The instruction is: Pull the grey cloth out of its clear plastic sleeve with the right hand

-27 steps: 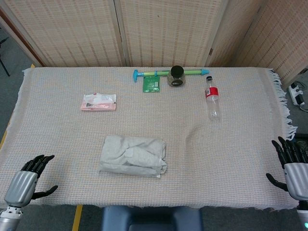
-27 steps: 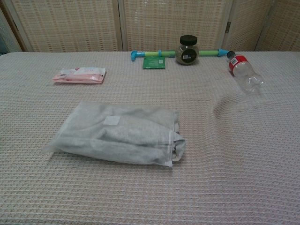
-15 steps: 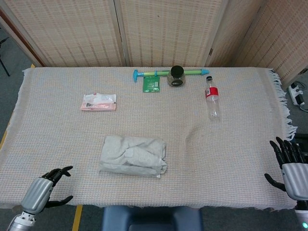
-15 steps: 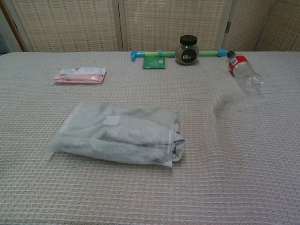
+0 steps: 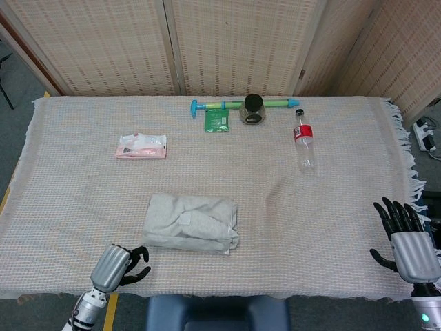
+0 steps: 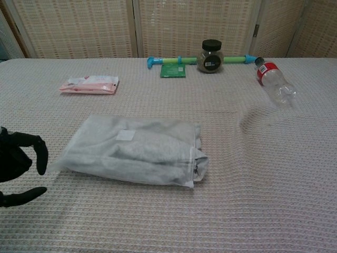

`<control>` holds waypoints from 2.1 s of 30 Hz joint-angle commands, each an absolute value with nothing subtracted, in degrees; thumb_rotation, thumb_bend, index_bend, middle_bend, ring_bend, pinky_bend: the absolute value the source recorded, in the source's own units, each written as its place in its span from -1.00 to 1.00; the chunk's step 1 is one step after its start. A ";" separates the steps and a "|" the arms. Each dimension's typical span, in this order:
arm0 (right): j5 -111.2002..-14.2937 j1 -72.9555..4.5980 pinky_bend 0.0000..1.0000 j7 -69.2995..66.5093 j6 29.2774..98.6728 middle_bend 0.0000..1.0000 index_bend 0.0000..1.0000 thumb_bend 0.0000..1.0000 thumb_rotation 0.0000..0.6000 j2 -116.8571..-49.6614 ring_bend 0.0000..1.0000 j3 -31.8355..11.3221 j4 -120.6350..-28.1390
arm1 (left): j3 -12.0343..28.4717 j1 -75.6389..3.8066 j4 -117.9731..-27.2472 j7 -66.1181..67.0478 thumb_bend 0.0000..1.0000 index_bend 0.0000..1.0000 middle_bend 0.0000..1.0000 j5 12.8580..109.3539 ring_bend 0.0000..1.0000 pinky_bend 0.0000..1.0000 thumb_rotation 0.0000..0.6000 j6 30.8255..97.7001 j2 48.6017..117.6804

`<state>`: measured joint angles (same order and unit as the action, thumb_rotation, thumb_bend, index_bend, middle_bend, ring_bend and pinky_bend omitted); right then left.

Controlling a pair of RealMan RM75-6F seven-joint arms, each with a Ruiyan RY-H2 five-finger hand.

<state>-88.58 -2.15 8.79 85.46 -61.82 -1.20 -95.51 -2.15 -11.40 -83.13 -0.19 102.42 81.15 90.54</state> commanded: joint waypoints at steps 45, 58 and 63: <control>-90.77 -2.65 -1.00 7.58 84.29 -1.00 -1.00 -0.75 1.00 -60.86 -1.00 0.24 -96.02 | 1.85 -14.93 -64.58 8.78 -0.37 0.07 1.00 93.38 1.00 1.00 1.00 82.95 102.32; -92.21 -4.62 -1.00 7.63 81.45 -1.00 -1.00 -0.75 1.00 -62.91 -1.00 0.63 -95.04 | 1.55 -15.90 -61.20 7.53 0.28 0.41 1.00 93.71 1.00 1.00 1.00 83.65 104.05; -93.53 -9.31 -1.00 5.09 76.65 -1.00 -0.92 -0.75 1.00 -66.92 -1.00 -0.77 -92.70 | 0.83 -15.93 -61.38 7.08 0.33 0.46 1.00 94.80 1.00 1.00 1.00 84.92 103.84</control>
